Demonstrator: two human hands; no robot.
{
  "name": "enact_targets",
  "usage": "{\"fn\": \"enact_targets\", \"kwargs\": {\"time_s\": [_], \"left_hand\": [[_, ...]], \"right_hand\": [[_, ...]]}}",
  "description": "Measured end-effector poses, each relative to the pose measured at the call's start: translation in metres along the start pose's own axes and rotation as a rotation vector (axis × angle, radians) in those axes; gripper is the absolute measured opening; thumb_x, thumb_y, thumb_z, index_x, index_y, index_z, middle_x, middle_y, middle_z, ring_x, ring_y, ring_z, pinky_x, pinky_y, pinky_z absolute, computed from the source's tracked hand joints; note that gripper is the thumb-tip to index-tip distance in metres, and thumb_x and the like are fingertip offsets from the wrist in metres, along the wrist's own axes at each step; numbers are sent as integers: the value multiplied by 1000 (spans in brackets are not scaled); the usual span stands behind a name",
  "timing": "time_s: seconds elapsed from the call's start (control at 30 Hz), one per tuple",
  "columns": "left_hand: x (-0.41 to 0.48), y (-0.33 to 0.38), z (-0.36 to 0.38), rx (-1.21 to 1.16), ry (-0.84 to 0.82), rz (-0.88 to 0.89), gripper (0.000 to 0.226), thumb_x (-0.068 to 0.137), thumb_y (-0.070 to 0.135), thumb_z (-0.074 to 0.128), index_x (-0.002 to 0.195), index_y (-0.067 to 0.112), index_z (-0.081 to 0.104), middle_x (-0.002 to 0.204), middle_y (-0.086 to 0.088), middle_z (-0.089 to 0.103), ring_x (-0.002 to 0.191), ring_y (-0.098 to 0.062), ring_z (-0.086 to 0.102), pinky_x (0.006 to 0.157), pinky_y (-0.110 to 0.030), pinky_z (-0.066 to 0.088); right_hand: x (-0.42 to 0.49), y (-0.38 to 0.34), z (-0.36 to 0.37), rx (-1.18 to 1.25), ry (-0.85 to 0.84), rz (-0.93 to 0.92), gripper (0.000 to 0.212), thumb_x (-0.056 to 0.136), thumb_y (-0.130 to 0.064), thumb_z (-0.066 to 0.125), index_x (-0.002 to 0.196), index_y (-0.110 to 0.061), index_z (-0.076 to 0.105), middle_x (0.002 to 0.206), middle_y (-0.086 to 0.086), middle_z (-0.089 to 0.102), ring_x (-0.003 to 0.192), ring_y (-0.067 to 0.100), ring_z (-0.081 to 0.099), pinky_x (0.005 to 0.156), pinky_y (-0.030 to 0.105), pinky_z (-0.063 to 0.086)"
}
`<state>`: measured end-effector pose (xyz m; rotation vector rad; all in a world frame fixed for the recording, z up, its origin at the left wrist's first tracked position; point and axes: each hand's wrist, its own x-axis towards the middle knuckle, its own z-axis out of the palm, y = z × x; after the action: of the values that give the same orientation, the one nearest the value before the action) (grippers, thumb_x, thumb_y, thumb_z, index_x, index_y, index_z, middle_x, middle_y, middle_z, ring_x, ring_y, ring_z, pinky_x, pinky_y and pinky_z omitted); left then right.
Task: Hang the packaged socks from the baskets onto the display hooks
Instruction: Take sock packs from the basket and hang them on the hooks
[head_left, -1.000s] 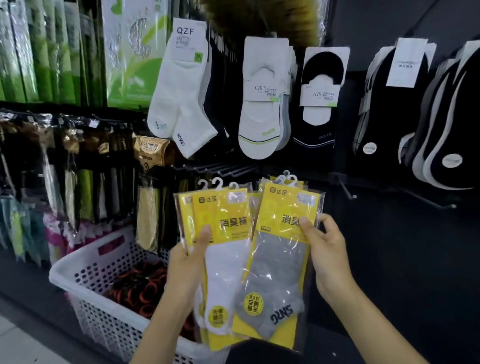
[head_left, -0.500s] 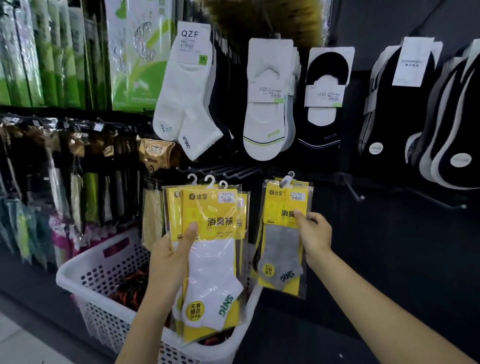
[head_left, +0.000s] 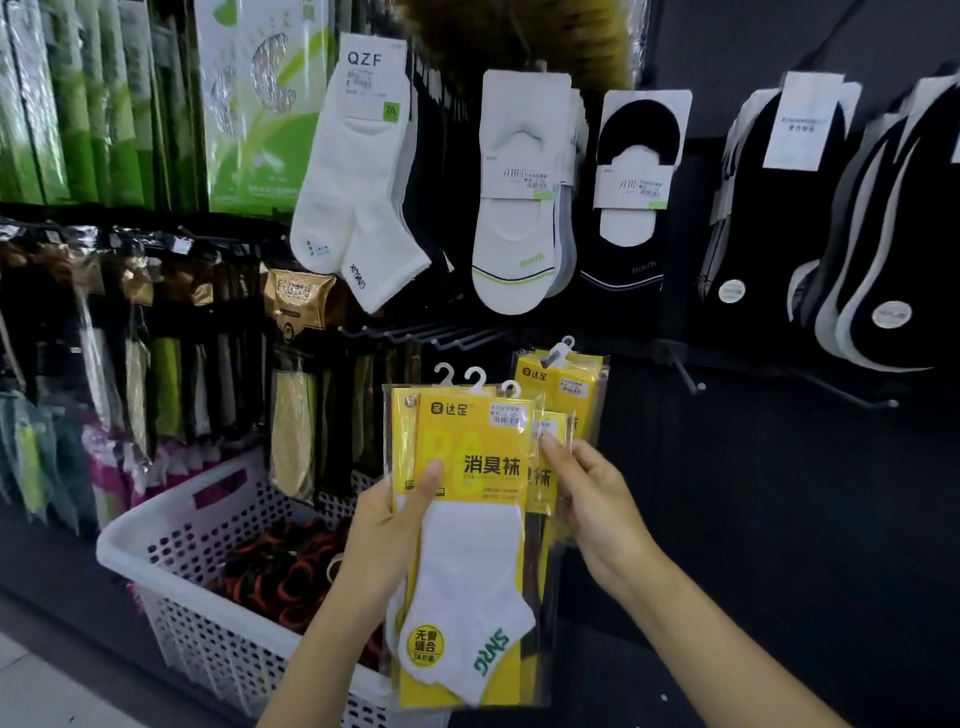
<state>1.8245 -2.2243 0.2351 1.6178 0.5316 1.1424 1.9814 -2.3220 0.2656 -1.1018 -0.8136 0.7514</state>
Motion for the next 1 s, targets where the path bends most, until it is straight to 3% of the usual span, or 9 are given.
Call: {"fn": "enact_targets", "kwargs": {"time_s": [0.2, 0.3, 0.4, 0.5, 0.67, 0.8, 0.87, 0.93, 1.0], "left_hand": [[1, 2, -20, -35, 96, -37, 63, 79, 61, 50, 56, 3, 41, 55, -15, 40, 54, -23, 38, 60, -36, 31], [3, 5, -34, -39, 132, -35, 67, 77, 65, 50, 66, -2, 52, 66, -28, 48, 67, -29, 45, 65, -38, 34], [4, 8, -44, -17, 202, -1, 76, 75, 66, 52, 59, -8, 41, 61, -25, 45, 61, -29, 44, 64, -39, 31], [4, 10, -46, -13, 220, 3, 76, 74, 66, 52, 60, -9, 46, 60, -31, 44, 63, -29, 45, 66, -39, 32], [6, 5, -42, -5, 230, -40, 55, 69, 68, 52, 59, 17, 33, 45, 3, 30, 40, -11, 31, 55, -30, 29], [7, 4, -33, -51, 189, -31, 50, 75, 59, 53, 54, 15, 41, 37, 12, 33, 38, -2, 37, 40, -8, 32], [5, 2, -29, -81, 156, -29, 55, 76, 59, 55, 49, 14, 38, 42, -3, 35, 41, -14, 37, 46, -17, 35], [5, -1, -27, -103, 123, -41, 46, 77, 60, 56, 70, 16, 49, 65, -10, 48, 60, -21, 46, 61, -28, 41], [6, -4, -23, -92, 125, -47, 41, 78, 59, 57, 71, 20, 47, 68, -5, 49, 62, -13, 45, 57, -16, 43]], "right_hand": [[-2, -7, -17, -15, 177, -222, 13, 94, -24, 55, 85, -15, 61, 92, 6, 76, 82, 16, 73, 61, 19, 55], [3, -16, -23, -111, 258, -321, 12, 93, -25, 56, 93, -15, 63, 86, 0, 76, 79, 10, 73, 59, 14, 53], [15, -23, -24, -169, 276, -353, 13, 93, -27, 57, 95, -16, 63, 82, -4, 76, 76, 8, 72, 59, 15, 54], [31, -22, -21, -243, 289, -340, 13, 94, -28, 57, 95, -17, 63, 82, -3, 76, 78, 12, 73, 69, 27, 58], [59, -9, -17, -296, 399, -285, 13, 93, -31, 59, 89, -19, 63, 87, 8, 73, 89, 26, 70, 85, 44, 56], [79, -2, -25, -281, 533, -217, 12, 88, -31, 66, 87, -20, 65, 82, -1, 69, 87, 21, 68, 74, 31, 56], [84, 1, -33, -274, 608, -173, 19, 83, -33, 72, 92, -16, 66, 86, -4, 69, 81, 9, 64, 65, 21, 49], [85, 6, -43, -298, 678, -142, 19, 81, -28, 74, 92, -15, 64, 89, -1, 69, 81, 9, 63, 61, 18, 43], [80, 11, -50, -316, 735, -135, 18, 83, -20, 73, 95, -14, 62, 97, 2, 66, 90, 16, 64, 69, 21, 46]]}}
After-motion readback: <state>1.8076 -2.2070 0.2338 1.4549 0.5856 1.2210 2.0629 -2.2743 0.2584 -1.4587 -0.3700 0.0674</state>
